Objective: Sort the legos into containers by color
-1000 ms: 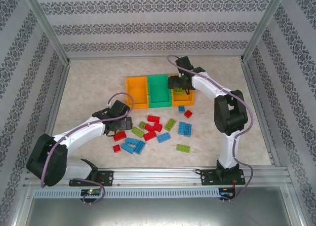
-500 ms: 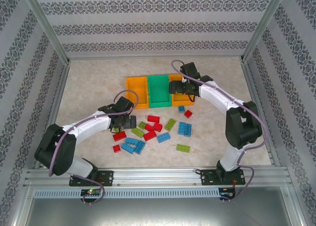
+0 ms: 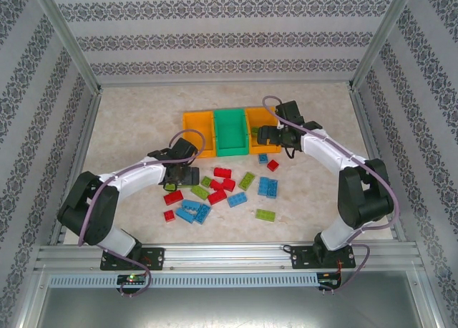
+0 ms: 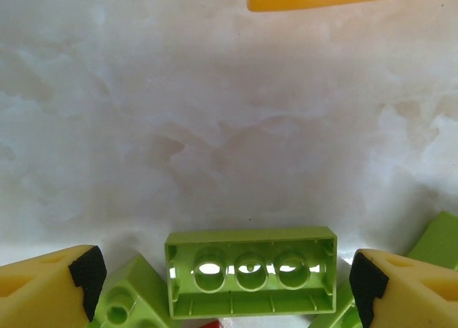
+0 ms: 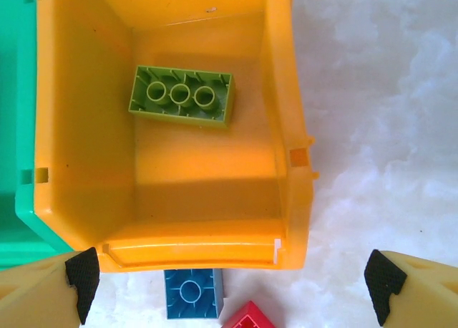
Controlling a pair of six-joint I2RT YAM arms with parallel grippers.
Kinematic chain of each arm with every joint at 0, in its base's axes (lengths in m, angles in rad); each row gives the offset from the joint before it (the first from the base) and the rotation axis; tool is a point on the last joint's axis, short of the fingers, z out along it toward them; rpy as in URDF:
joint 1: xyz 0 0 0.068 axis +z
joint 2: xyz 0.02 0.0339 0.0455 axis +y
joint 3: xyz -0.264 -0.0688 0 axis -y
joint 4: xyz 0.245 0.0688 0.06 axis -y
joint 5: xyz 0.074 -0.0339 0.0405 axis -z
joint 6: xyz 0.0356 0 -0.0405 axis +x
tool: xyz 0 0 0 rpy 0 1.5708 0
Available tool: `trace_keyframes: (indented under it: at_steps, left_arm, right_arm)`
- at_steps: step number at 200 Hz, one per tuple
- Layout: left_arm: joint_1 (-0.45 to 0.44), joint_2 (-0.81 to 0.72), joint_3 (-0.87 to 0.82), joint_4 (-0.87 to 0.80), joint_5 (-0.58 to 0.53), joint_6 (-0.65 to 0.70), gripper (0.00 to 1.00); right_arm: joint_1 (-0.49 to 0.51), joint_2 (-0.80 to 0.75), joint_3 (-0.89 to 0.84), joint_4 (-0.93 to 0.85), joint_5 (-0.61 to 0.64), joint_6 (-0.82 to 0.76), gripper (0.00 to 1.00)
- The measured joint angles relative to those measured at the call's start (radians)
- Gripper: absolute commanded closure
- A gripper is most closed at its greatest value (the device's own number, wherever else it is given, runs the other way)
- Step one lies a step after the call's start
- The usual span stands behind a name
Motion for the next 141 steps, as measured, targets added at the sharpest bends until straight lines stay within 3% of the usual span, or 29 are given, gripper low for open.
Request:
trace_keyframes:
  at_steps: [141]
  left_arm:
    - [0.0,0.054,-0.001,0.047,0.041,0.0,0.18]
  right_arm:
    - [-0.008,-0.024,-0.035,0.016,-0.01,0.004,0.02]
